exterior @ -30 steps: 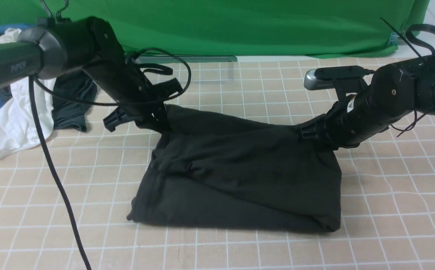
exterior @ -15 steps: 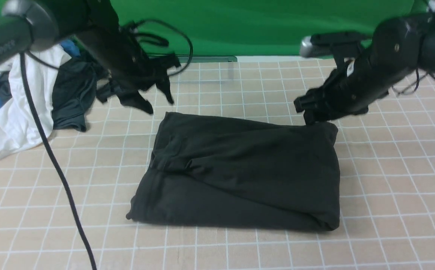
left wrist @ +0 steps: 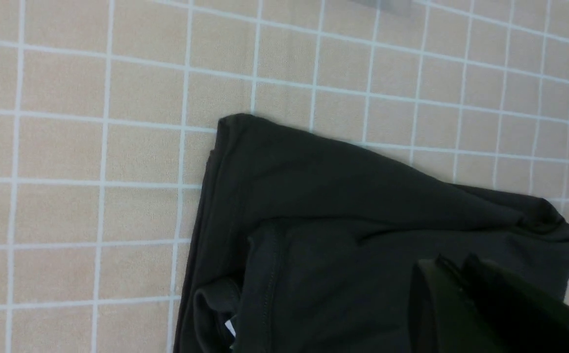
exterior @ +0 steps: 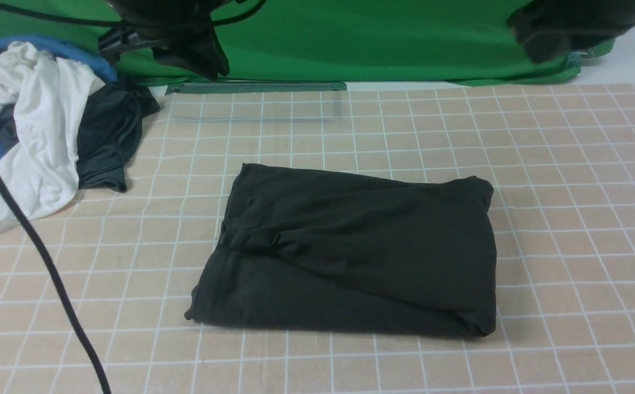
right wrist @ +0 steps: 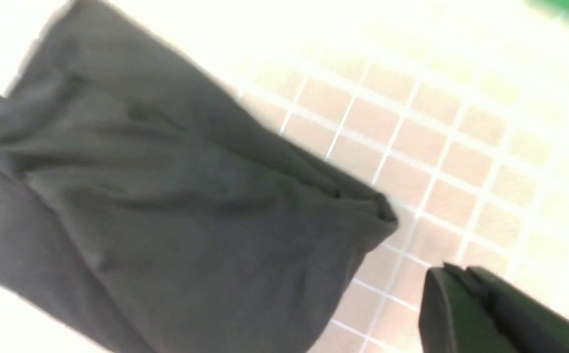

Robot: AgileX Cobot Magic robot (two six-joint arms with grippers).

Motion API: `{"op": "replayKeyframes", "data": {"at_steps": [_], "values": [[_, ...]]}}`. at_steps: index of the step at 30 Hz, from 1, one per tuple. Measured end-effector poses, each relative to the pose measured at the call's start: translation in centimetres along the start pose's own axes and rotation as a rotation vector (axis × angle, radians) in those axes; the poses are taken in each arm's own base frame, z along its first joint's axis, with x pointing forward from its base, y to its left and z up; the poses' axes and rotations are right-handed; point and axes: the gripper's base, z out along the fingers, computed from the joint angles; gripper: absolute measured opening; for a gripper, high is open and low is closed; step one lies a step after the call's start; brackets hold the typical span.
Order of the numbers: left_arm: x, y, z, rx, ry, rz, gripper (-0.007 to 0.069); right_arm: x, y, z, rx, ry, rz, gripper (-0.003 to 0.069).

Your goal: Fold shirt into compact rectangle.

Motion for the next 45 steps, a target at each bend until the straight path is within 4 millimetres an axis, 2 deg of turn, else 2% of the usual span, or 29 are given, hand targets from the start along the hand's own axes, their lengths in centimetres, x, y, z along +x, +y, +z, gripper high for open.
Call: {"op": "replayKeyframes", "data": {"at_steps": [1, 3, 4, 7, 10, 11, 13, 16, 17, 18, 19, 22, 24, 27, 28, 30, 31, 32, 36, 42, 45], "values": [[0.1, 0.0, -0.1, 0.000, -0.001, 0.000, 0.0023, 0.3, 0.0, -0.9, 0.000, -0.017, 0.000, 0.0028], [0.8, -0.1, -1.4, 0.002, -0.007, 0.011, 0.0013, 2.9, 0.0, -5.5, 0.000, -0.092, 0.001, 0.0028], [0.9, -0.1, -1.5, 0.002, -0.006, 0.015, 0.0013, 3.3, 0.0, -6.3, 0.000, -0.110, 0.001, 0.0028], [2.2, 0.1, -2.4, -0.005, 0.008, 0.026, 0.0013, 8.2, 0.0, -9.9, 0.000, -0.205, 0.007, 0.0028], [2.9, 0.4, -2.4, -0.018, 0.024, 0.024, 0.0015, 11.3, 0.0, -11.1, -0.010, -0.298, 0.029, 0.0028], [3.6, 0.8, -1.8, -0.029, 0.055, 0.015, 0.0015, 13.3, 0.0, -11.2, -0.015, -0.338, 0.054, 0.0028], [4.5, 1.3, -1.0, -0.040, 0.098, 0.002, 0.0015, 15.2, 0.3, -10.3, -0.046, -0.321, 0.092, 0.0028], [6.4, 2.1, 0.4, -0.068, 0.176, -0.010, 0.0015, 17.3, 1.0, -7.0, -0.123, -0.199, 0.136, 0.0028], [7.4, 2.3, 1.0, -0.085, 0.211, -0.006, 0.0015, 17.9, 1.4, -5.0, -0.162, -0.144, 0.143, 0.0028], [7.8, 2.5, 1.2, -0.093, 0.227, -0.006, 0.0015, 18.1, 1.6, -4.3, -0.183, -0.125, 0.148, 0.0028], [8.8, 2.8, 1.8, -0.111, 0.263, -0.004, 0.0015, 18.7, 1.9, -1.7, -0.218, -0.061, 0.171, 0.0028], [10.1, 3.2, 2.5, -0.120, 0.301, -0.009, 0.0015, 19.6, 2.6, 3.4, -0.273, 0.062, 0.200, 0.0028], [10.5, 3.4, 2.8, -0.122, 0.314, -0.014, 0.0015, 20.4, 3.1, 6.9, -0.277, 0.155, 0.206, 0.0028], [10.5, 3.4, 2.9, -0.120, 0.307, -0.015, 0.0015, 20.6, 3.9, 10.3, -0.268, 0.226, 0.185, 0.0028], [10.5, 3.4, 2.9, -0.120, 0.305, -0.015, 0.0015, 20.6, 3.9, 10.5, -0.268, 0.230, 0.185, 0.0028], [10.4, 3.3, 2.9, -0.110, 0.289, -0.020, 0.0015, 20.6, 4.7, 13.2, -0.260, 0.297, 0.173, 0.0028], [10.3, 3.3, 2.9, -0.108, 0.286, -0.021, 0.0015, 20.6, 4.8, 13.4, -0.261, 0.302, 0.170, 0.0028], [10.3, 3.2, 2.9, -0.102, 0.274, -0.027, 0.0015, 20.5, 5.2, 15.1, -0.255, 0.353, 0.166, 0.0028], [10.2, 3.2, 2.9, -0.099, 0.264, -0.028, 0.0015, 20.2, 5.1, 18.0, -0.199, 0.373, 0.161, 0.0028], [10.0, 3.0, 3.0, -0.080, 0.240, -0.044, 0.0016, 19.8, 4.1, 19.7, -0.067, 0.372, 0.159, 0.0028], [9.8, 2.7, 3.1, -0.048, 0.220, -0.067, 0.0016, 18.8, 3.8, 19.9, -0.036, 0.331, 0.166, 0.0028]]}}
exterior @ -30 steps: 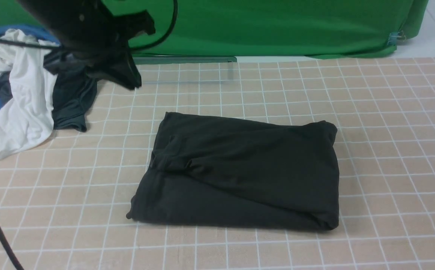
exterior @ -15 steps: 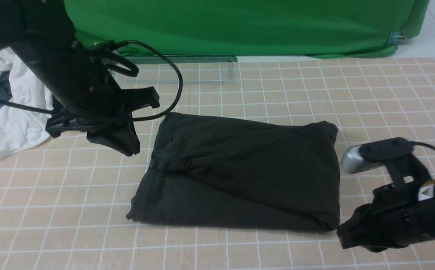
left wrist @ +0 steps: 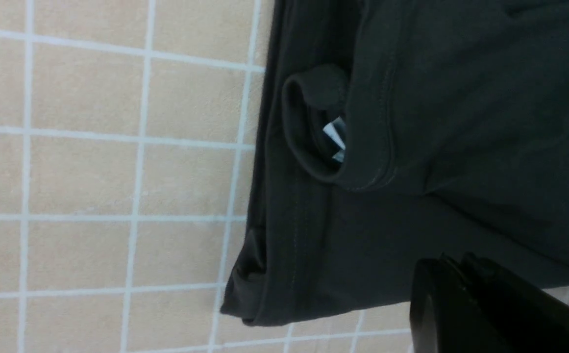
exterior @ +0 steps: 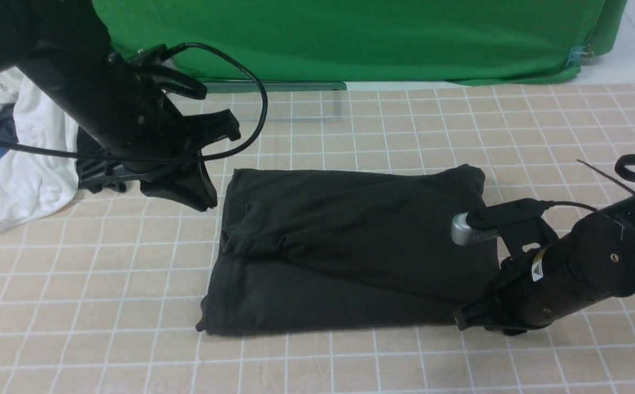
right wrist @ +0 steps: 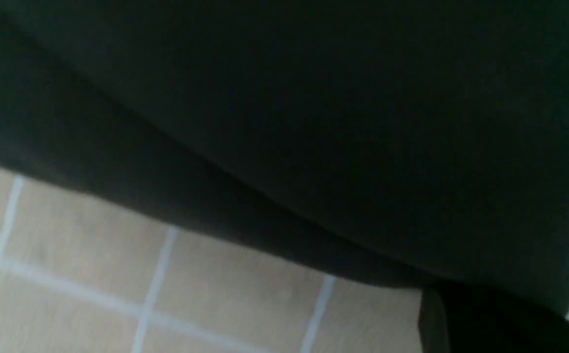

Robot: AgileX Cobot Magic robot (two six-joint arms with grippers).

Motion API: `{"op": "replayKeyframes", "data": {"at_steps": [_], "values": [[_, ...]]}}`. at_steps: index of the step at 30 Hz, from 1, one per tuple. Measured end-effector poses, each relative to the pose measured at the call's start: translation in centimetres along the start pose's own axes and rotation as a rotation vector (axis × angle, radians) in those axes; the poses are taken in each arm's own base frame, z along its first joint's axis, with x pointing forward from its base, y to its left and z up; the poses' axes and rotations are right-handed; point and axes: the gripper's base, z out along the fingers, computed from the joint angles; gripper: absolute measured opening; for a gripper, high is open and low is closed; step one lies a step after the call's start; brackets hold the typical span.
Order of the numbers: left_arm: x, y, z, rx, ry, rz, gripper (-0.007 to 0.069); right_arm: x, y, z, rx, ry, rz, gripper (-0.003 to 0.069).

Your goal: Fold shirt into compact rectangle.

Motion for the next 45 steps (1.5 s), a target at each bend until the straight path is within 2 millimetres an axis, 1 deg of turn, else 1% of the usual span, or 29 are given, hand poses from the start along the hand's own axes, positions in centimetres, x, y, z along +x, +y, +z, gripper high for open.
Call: {"op": "replayKeyframes", "data": {"at_steps": [1, 3, 5, 7, 8, 9, 10, 11, 12, 13, 15, 17, 19, 20, 22, 23, 25, 27, 45], "values": [[0.0, -0.1, 0.0, 0.008, -0.003, -0.003, 0.0016, -0.3, 0.1, -0.2, 0.003, -0.007, -0.003, 0.0028], [-0.1, -0.2, 0.0, 0.021, -0.006, -0.009, 0.0016, -1.2, 0.2, -1.3, 0.006, -0.019, -0.015, 0.0028], [-0.1, -0.2, 0.0, 0.021, -0.006, -0.007, 0.0016, -1.7, 0.4, -3.3, 0.005, -0.039, -0.036, 0.0028], [-0.1, -0.1, 0.0, 0.013, -0.006, -0.001, 0.0016, -1.7, 0.4, -6.2, 0.002, -0.069, -0.061, 0.0028], [0.0, -0.1, 0.0, 0.010, -0.005, 0.000, 0.0016, -1.6, 0.4, -6.5, 0.004, -0.066, -0.064, 0.0028], [0.0, 0.0, 0.0, -0.001, 0.002, 0.005, 0.0016, -0.9, 0.2, -9.3, 0.004, -0.100, -0.088, 0.0028], [0.1, 0.0, 0.0, -0.004, 0.007, 0.006, 0.0016, -0.4, -0.1, -11.2, 0.008, -0.132, -0.102, 0.0028], [0.1, 0.1, 0.0, -0.005, 0.009, 0.007, 0.0016, 0.2, -0.3, -12.6, 0.011, -0.169, -0.113, 0.0028], [0.1, 0.1, 0.0, -0.007, 0.010, 0.008, 0.0016, 0.7, -0.5, -13.7, 0.015, -0.194, -0.121, 0.0028], [0.1, 0.1, 0.0, -0.007, 0.011, 0.008, 0.0016, 1.9, -1.0, -15.7, 0.021, -0.267, -0.137, 0.0028], [0.1, 0.1, 0.0, -0.010, 0.010, 0.009, 0.0016, 4.1, -1.7, -18.0, 0.019, -0.410, -0.172, 0.0028], [0.1, 0.1, 0.0, -0.010, 0.010, 0.011, 0.0016, 6.7, -2.4, -19.4, 0.003, -0.581, -0.213, 0.0028], [0.1, 0.1, 0.0, -0.010, 0.010, 0.011, 0.0016, 9.8, -3.1, -19.7, -0.037, -0.798, -0.237, 0.0028], [0.1, 0.1, 0.0, -0.009, 0.009, 0.011, 0.0016, 10.9, -3.4, -19.3, -0.048, -0.853, -0.243, 0.0028], [0.0, 0.1, 0.0, -0.009, 0.002, 0.012, 0.0016, 12.3, -3.6, -18.5, -0.091, -1.003, -0.244, 0.0028], [0.0, 0.1, 0.0, -0.008, 0.000, 0.012, 0.0016, 12.8, -3.6, -18.0, -0.114, -1.045, -0.235, 0.0028], [0.0, 0.1, 0.0, -0.007, -0.003, 0.017, 0.0016, 13.0, -3.6, -17.3, -0.146, -1.082, -0.214, 0.0028], [-0.1, 0.1, 0.0, -0.006, -0.011, 0.023, 0.0016, 12.9, -3.5, -17.2, -0.150, -1.100, -0.217, 0.0029], [-0.2, 0.1, 0.0, -0.006, -0.020, 0.049, 0.0016, 12.7, -3.4, -17.3, -0.152, -1.123, -0.223, 0.0083]]}}
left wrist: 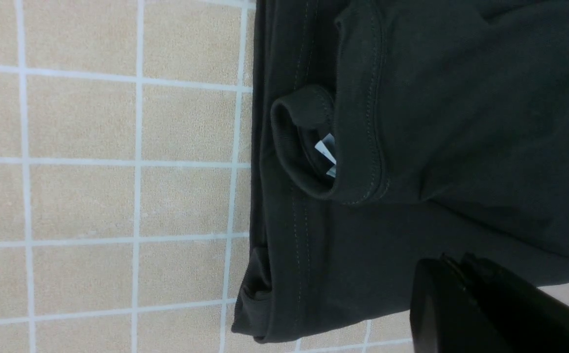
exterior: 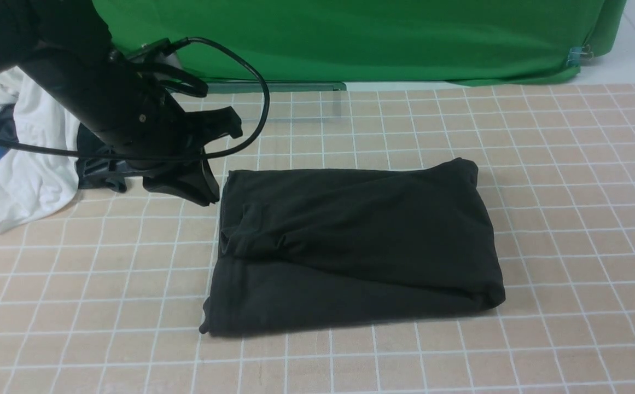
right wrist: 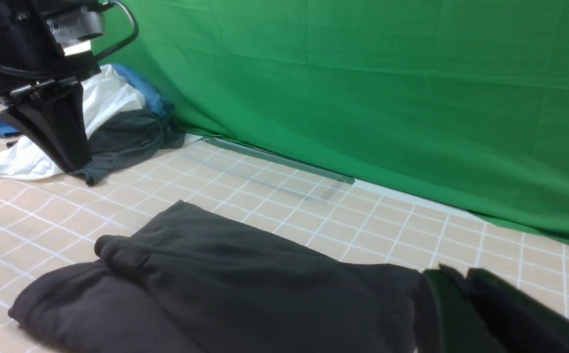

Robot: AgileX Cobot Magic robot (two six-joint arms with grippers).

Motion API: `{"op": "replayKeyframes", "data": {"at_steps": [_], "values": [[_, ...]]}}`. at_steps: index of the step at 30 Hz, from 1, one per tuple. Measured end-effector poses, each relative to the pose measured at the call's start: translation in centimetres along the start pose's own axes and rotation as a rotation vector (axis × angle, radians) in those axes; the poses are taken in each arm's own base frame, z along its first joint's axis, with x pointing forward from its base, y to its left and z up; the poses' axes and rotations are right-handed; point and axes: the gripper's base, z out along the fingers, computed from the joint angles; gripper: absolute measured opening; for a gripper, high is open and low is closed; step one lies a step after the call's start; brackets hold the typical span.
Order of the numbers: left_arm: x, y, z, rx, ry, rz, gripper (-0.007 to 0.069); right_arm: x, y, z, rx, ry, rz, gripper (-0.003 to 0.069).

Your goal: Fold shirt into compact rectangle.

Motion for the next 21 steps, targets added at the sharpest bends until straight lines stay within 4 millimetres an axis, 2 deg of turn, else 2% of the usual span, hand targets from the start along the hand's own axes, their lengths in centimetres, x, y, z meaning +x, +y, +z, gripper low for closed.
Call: {"op": "replayKeyframes", "data": {"at_steps": [3, 7, 16, 21], "values": [[0.0, 0.0, 0.0, 0.000, 0.000, 0.000, 0.0016, 0.0, 0.0, 0.0, 0.000, 0.000, 0.000, 0.0093], [0.0, 0.0, 0.0, -0.001, 0.002, 0.000, 0.0016, 0.8, -0.2, -1.1, 0.014, -0.046, 0.001, 0.0110], [-0.1, 0.1, 0.0, -0.006, -0.008, 0.004, 0.0016, 8.0, -2.1, -3.1, 0.294, 0.007, 0.031, 0.0131], [-0.1, 0.3, 0.0, -0.033, -0.013, 0.018, 0.0016, 8.4, -2.3, -3.8, 0.354, -0.010, 0.021, 0.0137]]}}
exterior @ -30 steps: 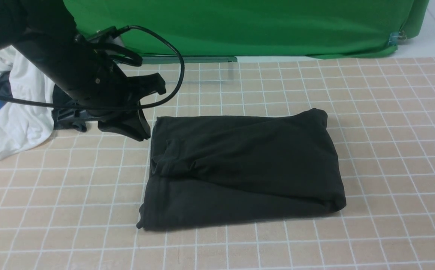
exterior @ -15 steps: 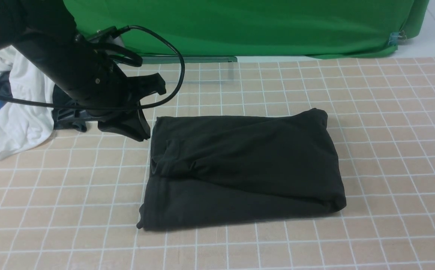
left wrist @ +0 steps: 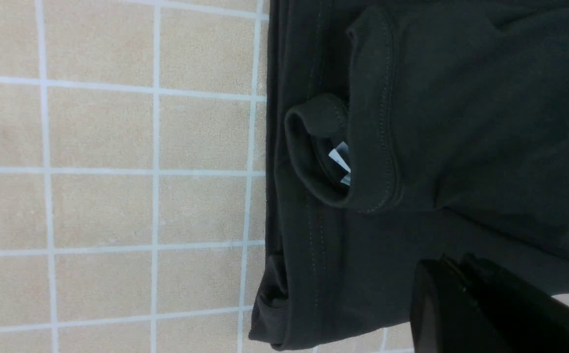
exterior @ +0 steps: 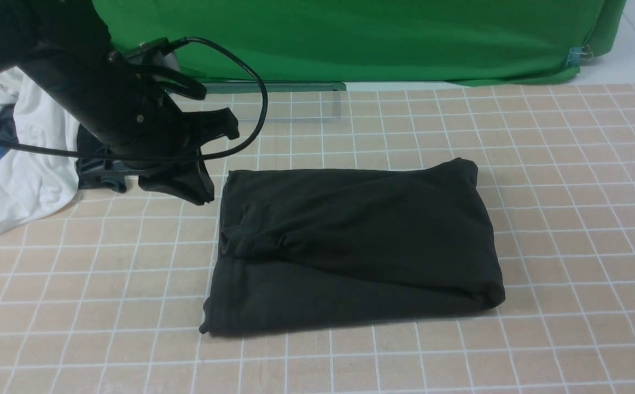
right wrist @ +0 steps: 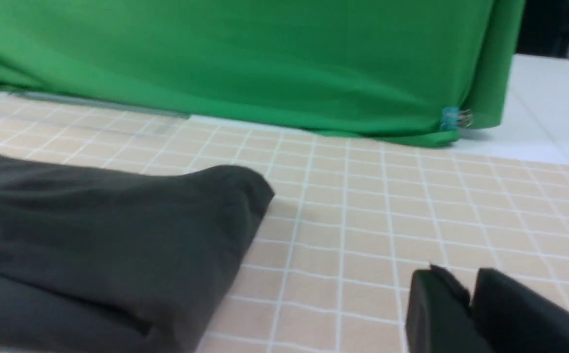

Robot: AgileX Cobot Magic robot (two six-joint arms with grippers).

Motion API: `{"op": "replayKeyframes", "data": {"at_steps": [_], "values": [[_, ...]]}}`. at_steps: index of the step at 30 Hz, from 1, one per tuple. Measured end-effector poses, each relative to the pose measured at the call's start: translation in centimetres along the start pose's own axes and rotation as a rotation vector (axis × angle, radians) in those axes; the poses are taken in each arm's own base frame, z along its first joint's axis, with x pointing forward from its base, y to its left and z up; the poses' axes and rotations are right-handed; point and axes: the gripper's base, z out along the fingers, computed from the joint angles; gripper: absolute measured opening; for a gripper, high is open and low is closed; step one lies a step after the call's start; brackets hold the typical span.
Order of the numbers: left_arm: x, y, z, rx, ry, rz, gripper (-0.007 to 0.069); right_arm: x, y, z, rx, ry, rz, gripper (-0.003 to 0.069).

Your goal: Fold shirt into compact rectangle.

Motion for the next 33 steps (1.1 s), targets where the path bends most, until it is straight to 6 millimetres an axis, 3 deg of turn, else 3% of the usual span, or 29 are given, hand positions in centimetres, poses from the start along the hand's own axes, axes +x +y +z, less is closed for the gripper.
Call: {"op": "replayKeyframes", "data": {"at_steps": [5, 12, 16, 25, 33], "values": [[0.3, 0.1, -1.3, -0.022, -0.029, 0.042, 0.0016, 0.5, -0.3, -0.2, 0.044, 0.043, -0.057, 0.0146], [1.6, -0.2, -4.8, -0.031, -0.084, 0.079, 0.0016, 0.6, -0.4, -0.3, 0.050, 0.052, -0.064, 0.0165], [3.1, -0.1, -7.1, -0.049, -0.072, 0.113, 0.0016, 0.6, -0.4, -0.3, 0.051, 0.053, -0.064, 0.0177], [6.7, -0.5, -13.2, -0.013, -0.234, 0.169, 0.0016, 0.6, -0.4, -0.3, 0.051, 0.055, -0.068, 0.0204], [11.3, 0.5, -15.0, 0.006, -0.292, 0.178, 0.0016, 0.7, -0.4, -0.3, 0.048, 0.063, -0.184, 0.0216]]}}
